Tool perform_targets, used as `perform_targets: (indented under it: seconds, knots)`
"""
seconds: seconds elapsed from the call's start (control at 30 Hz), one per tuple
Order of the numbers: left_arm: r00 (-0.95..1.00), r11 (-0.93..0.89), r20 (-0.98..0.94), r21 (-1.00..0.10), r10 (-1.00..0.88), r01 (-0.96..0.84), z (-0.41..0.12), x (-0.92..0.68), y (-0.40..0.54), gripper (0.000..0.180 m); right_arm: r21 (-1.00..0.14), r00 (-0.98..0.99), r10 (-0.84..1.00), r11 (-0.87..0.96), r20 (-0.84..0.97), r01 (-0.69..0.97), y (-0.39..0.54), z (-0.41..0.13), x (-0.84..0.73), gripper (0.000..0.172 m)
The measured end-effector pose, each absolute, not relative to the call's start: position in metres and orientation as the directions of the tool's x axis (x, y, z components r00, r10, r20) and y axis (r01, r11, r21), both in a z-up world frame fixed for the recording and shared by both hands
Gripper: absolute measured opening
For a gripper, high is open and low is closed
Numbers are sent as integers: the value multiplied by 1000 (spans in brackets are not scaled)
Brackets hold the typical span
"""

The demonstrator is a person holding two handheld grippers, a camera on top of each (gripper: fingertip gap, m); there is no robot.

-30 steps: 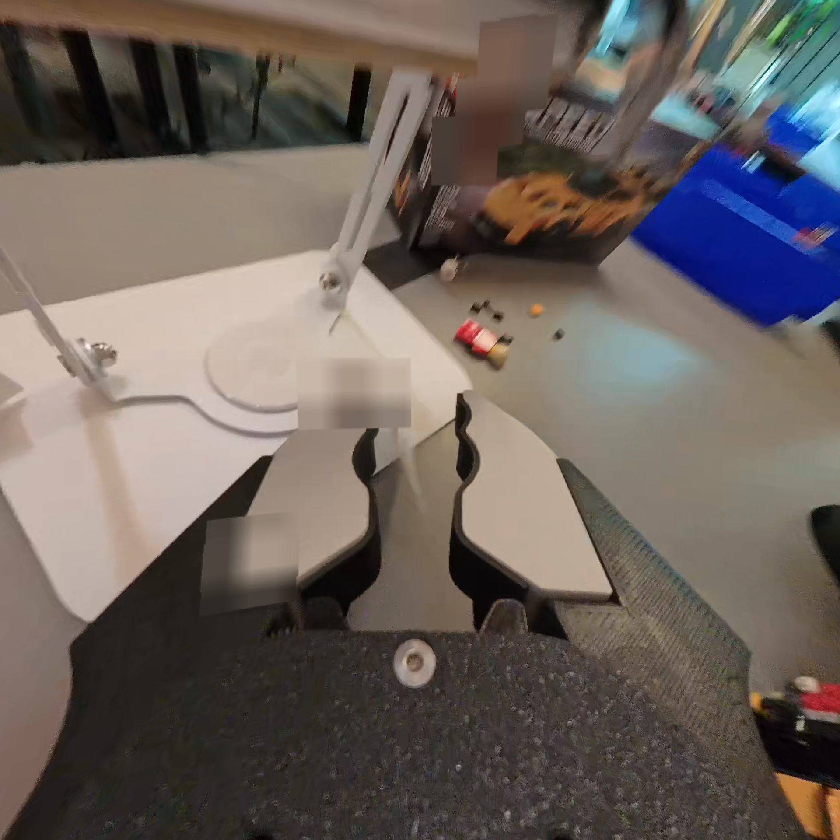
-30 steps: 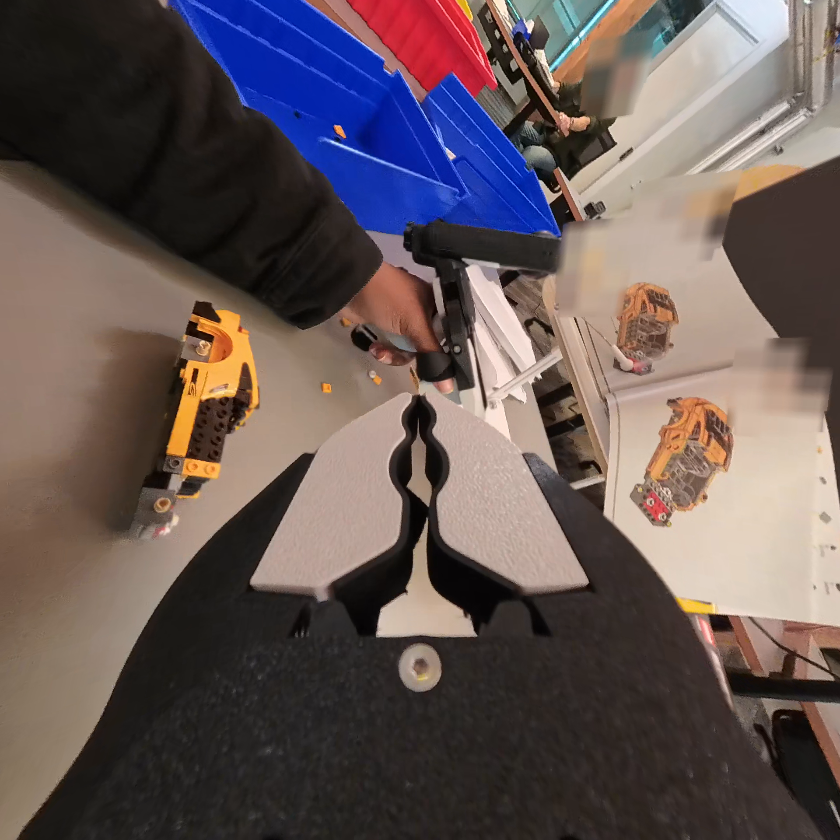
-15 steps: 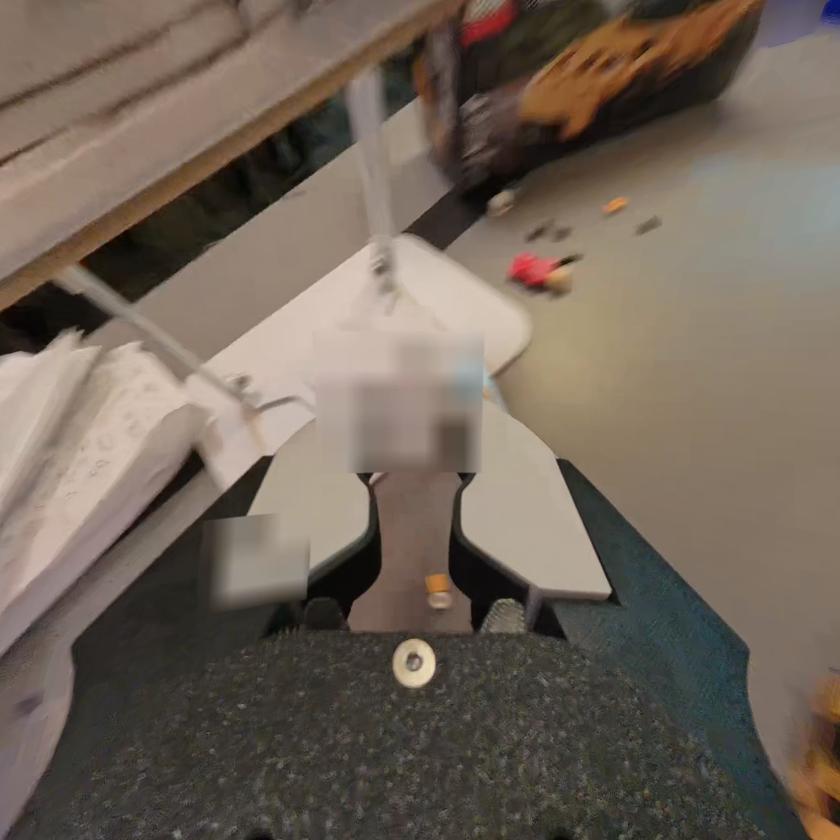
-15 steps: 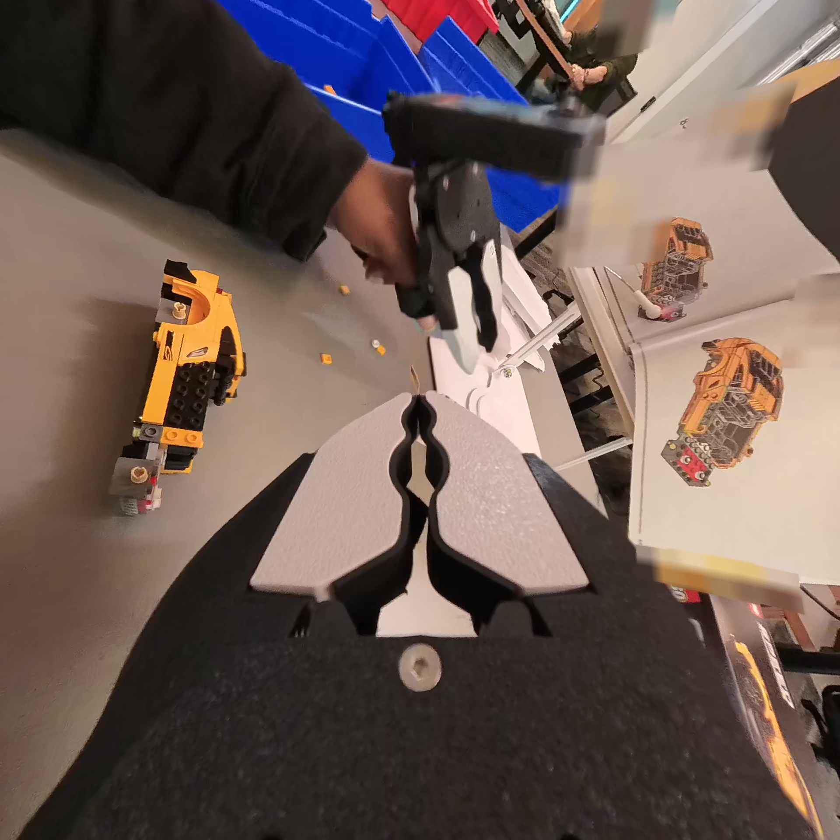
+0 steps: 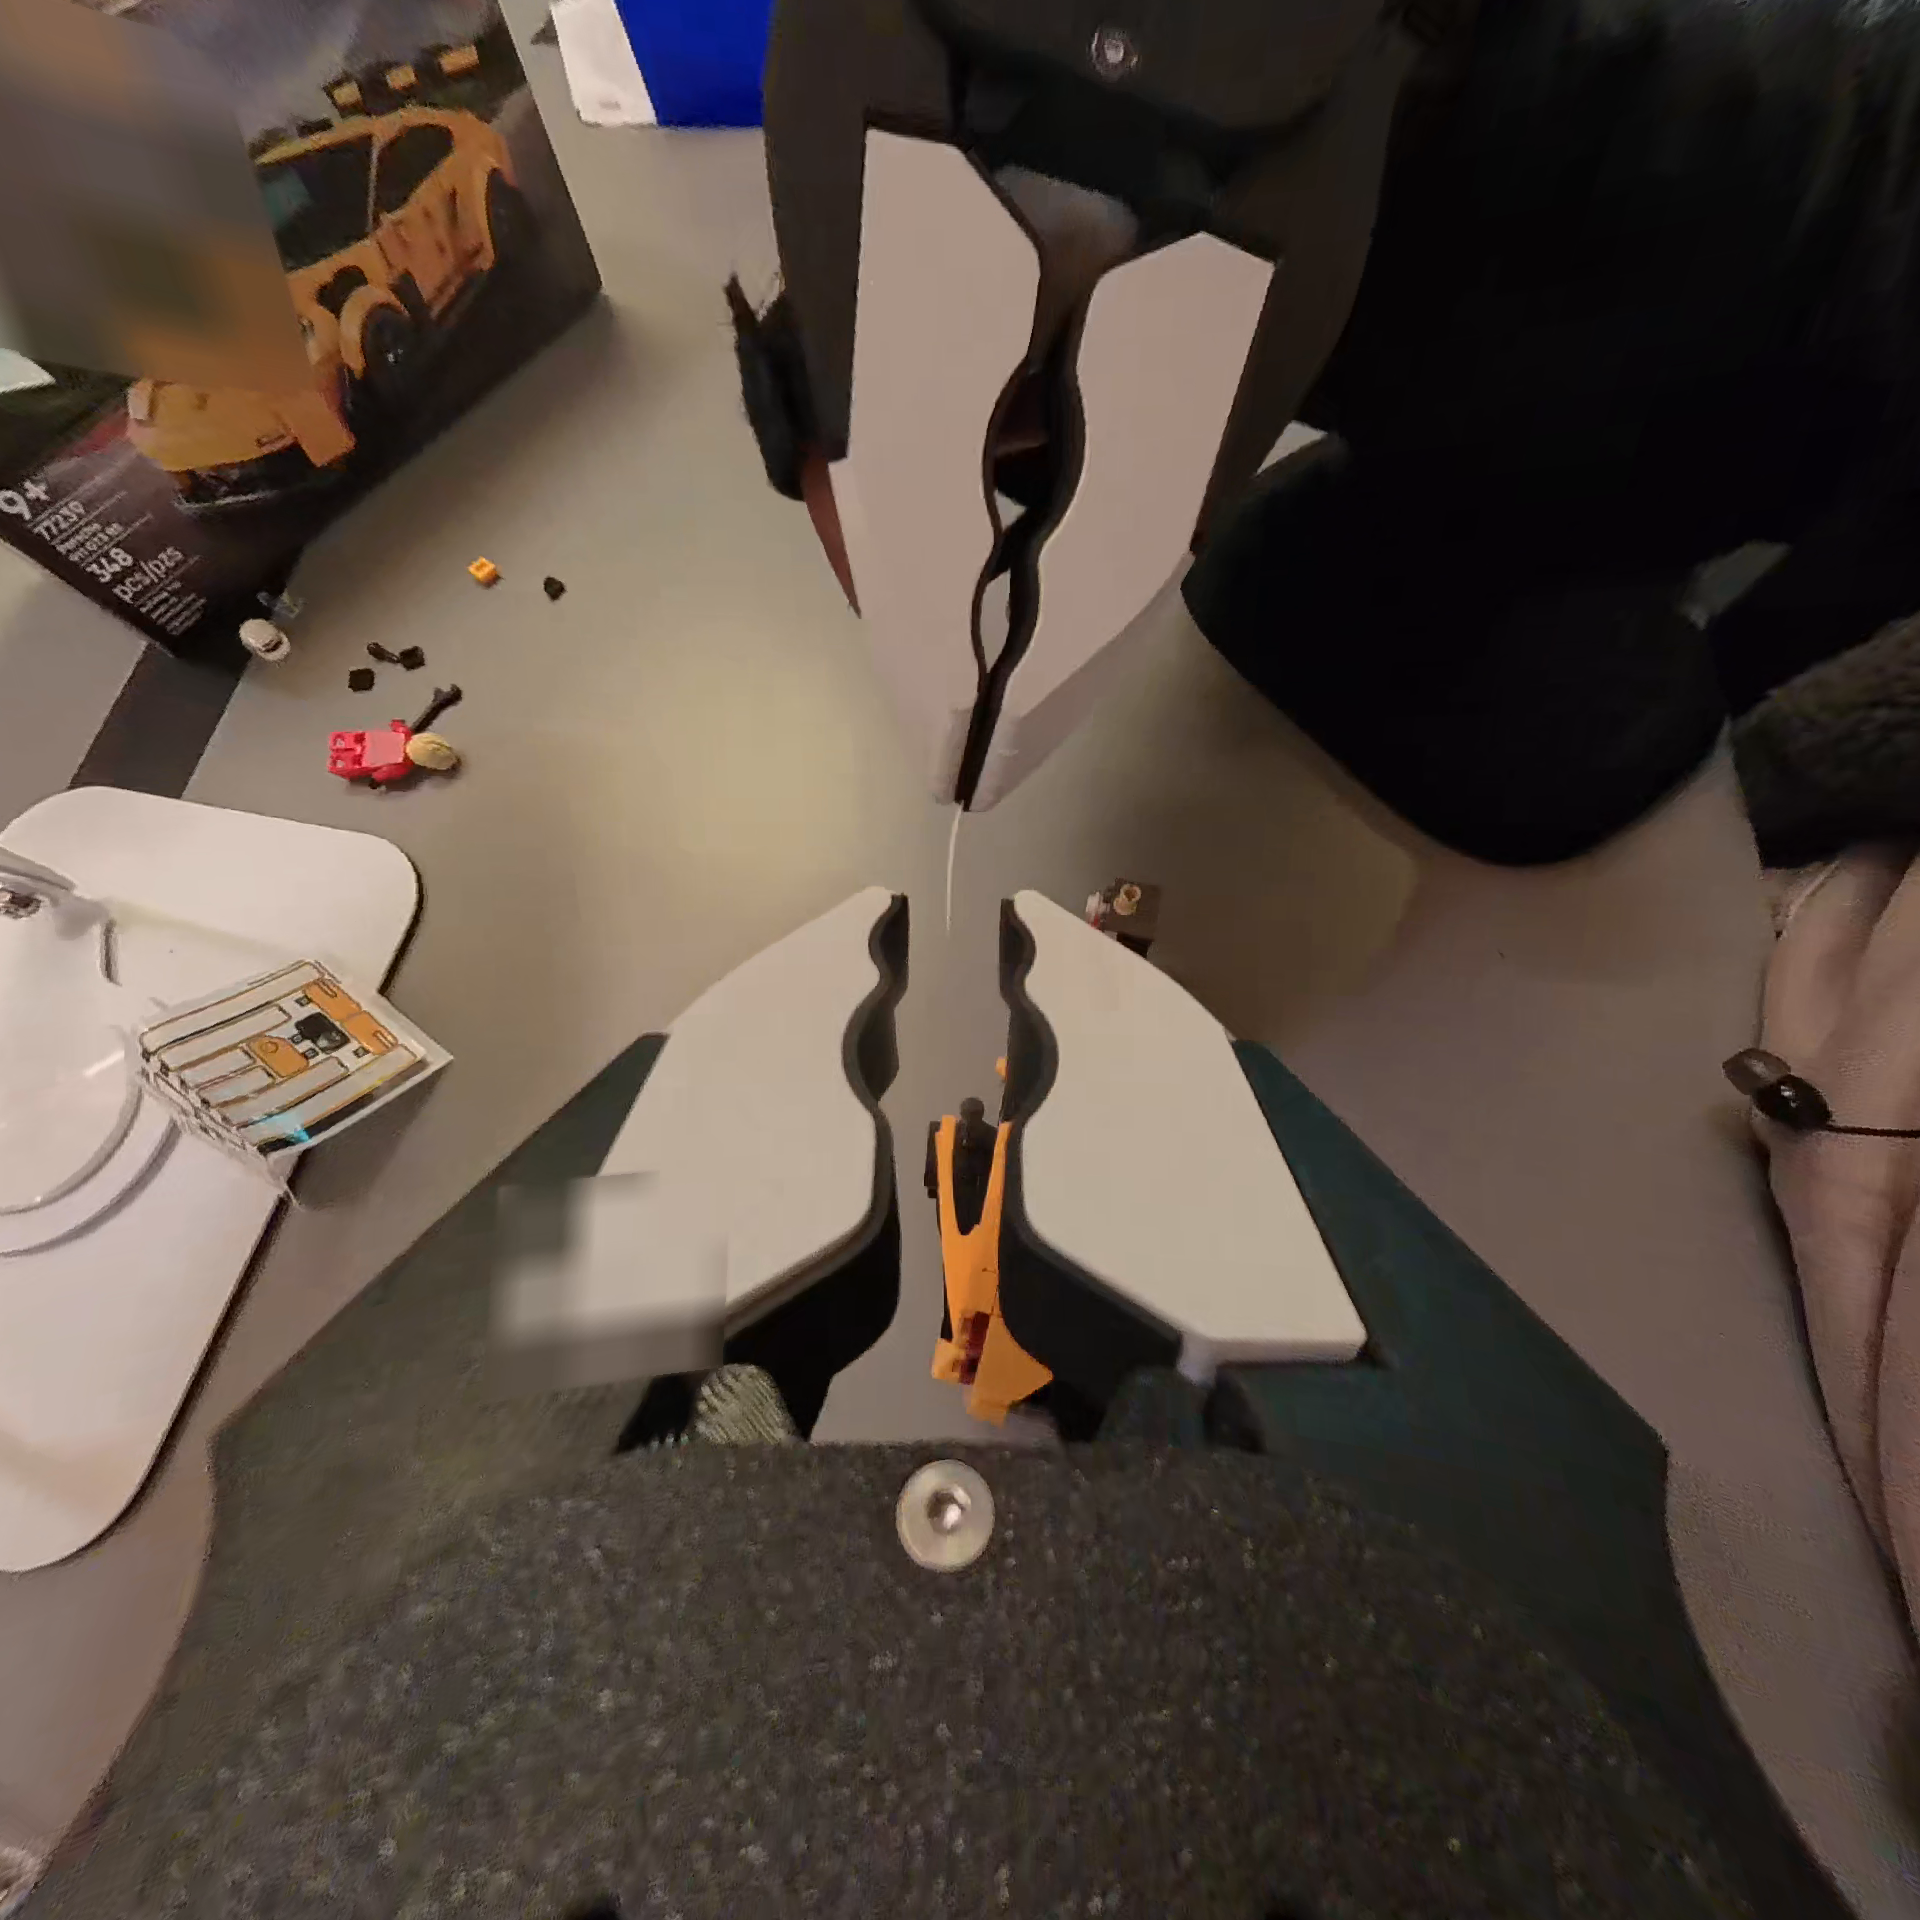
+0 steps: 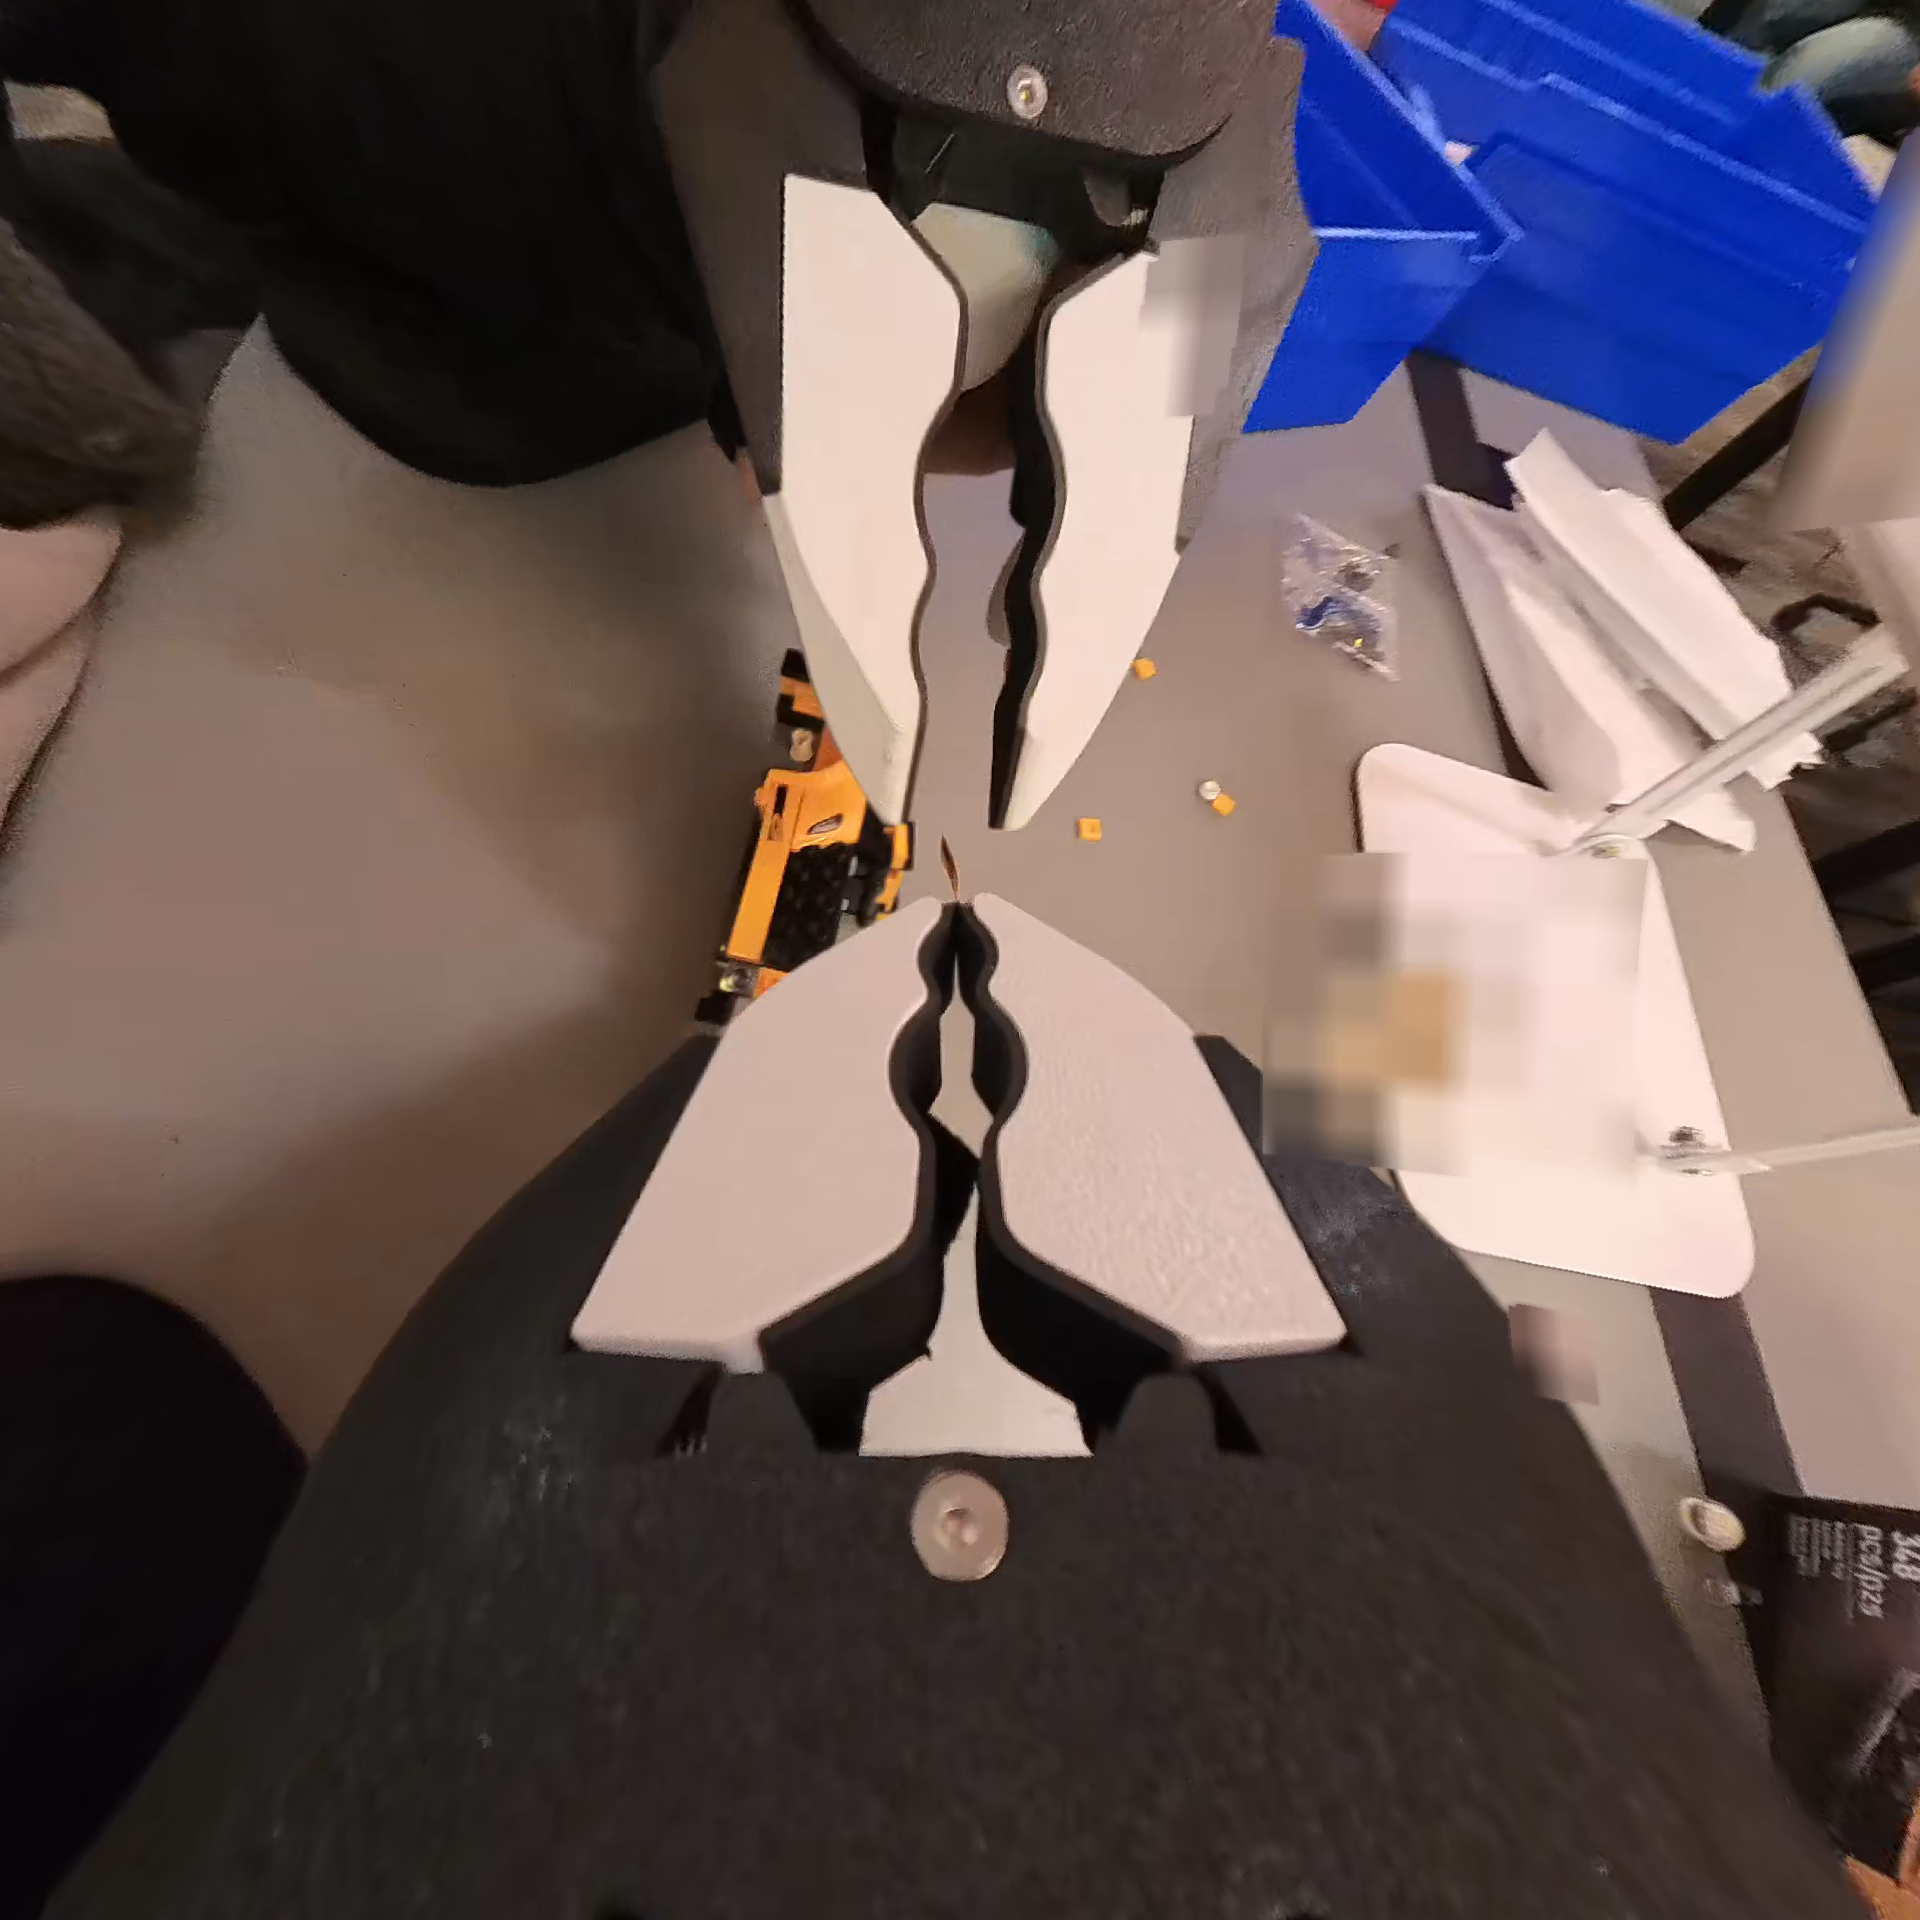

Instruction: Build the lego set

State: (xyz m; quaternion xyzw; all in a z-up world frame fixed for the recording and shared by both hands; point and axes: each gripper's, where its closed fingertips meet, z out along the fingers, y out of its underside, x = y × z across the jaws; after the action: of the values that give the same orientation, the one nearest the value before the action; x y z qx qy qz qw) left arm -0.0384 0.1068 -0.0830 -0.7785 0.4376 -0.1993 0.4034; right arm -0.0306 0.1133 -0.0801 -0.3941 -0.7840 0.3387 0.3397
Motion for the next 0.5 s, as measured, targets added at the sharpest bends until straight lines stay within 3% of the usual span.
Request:
perform_targets:
  seconds: [0.5]
  knots:
    - [504, -306, -48, -745, -862, -593, -97, -23, 102, 0, -764, -520, 824, 481, 226, 430, 102, -92, -27, 0]
